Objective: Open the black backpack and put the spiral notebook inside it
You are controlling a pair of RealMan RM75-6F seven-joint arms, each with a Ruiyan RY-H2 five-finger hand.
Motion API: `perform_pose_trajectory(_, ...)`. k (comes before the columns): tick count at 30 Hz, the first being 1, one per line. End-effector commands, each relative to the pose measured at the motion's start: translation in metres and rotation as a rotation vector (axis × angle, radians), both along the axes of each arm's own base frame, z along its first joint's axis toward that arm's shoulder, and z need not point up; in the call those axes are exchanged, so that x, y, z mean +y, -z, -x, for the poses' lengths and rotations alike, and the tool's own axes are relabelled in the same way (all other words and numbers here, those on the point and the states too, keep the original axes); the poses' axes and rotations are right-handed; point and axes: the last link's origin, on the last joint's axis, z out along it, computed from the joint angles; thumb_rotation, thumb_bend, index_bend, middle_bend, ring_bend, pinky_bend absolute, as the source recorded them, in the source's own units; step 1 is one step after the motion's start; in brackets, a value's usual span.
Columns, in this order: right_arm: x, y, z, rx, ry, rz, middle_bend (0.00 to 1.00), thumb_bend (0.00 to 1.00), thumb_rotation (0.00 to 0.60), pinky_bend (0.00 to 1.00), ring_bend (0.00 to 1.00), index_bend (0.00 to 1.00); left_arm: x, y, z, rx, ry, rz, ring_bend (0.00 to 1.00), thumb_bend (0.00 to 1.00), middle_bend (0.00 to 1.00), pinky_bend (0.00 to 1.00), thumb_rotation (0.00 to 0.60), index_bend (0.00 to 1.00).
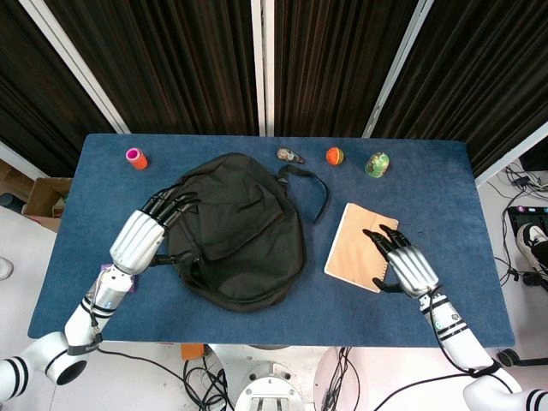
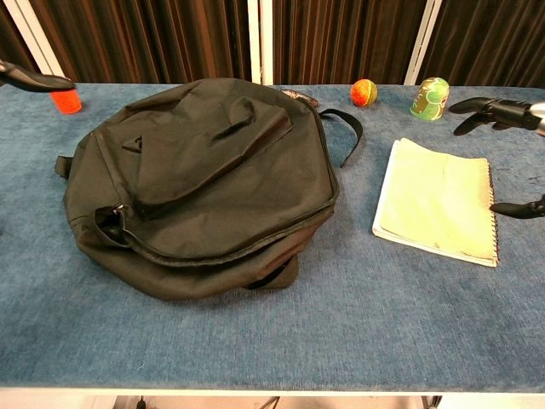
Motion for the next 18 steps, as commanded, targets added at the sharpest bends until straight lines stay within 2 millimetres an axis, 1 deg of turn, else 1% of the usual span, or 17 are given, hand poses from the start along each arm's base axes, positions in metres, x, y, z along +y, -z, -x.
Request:
perform_pose_trajectory(1,-0.002,0.002,-0.001,-0.001,-0.002,-0.002,0.18,0.18,0.600,0.16,0.00,0.05,0.002,0.004,-0.001,-0.001,0.000,0.010,0.07,0.00,0.14,0.16,0.600,0.16)
perform_pose_trajectory(3,-0.003,0.001,0.000,0.003,-0.002,0.002,0.18,0.18,0.600,0.16,0.00,0.06,0.003,0.005,0.000,0.000,-0.005,0.011,0.07,0.00,0.14,0.16,0.600,0.16)
perform_pose_trajectory(5,-0.002,-0.005,0.003,0.008,0.000,0.020,0.18,0.18,0.600,0.16,0.00,0.06,0.004,0.005,0.003,0.006,-0.020,0.011,0.07,0.00,0.14,0.16,0.600,0.16)
perform_pose_trajectory(8,0.006,-0.025,0.013,0.012,0.011,0.078,0.20,0.18,0.600,0.16,0.00,0.08,0.002,0.002,0.012,0.019,-0.053,0.018,0.07,0.00,0.14,0.16,0.600,0.16)
perform_pose_trajectory(12,0.025,-0.062,0.036,0.040,0.059,0.170,0.22,0.18,0.600,0.19,0.01,0.11,-0.007,0.002,0.025,0.015,-0.098,0.045,0.09,0.01,0.16,0.16,0.600,0.21)
perform_pose_trajectory(13,0.031,-0.077,0.044,0.044,0.084,0.214,0.22,0.18,0.600,0.19,0.01,0.11,-0.012,0.005,0.030,0.026,-0.116,0.070,0.10,0.03,0.17,0.16,0.600,0.22)
perform_pose_trajectory(15,0.040,-0.095,0.052,0.041,0.114,0.266,0.22,0.18,0.600,0.19,0.01,0.12,-0.019,0.011,0.036,0.053,-0.133,0.108,0.11,0.05,0.17,0.16,0.600,0.22)
perform_pose_trajectory(16,0.043,-0.107,0.056,0.043,0.129,0.297,0.22,0.18,0.600,0.19,0.01,0.12,-0.024,0.018,0.037,0.069,-0.138,0.139,0.11,0.06,0.17,0.16,0.600,0.23)
perform_pose_trajectory(18,0.046,-0.120,0.060,0.057,0.139,0.337,0.22,0.18,0.600,0.19,0.01,0.12,-0.032,0.030,0.036,0.093,-0.131,0.192,0.11,0.07,0.17,0.16,0.600,0.24)
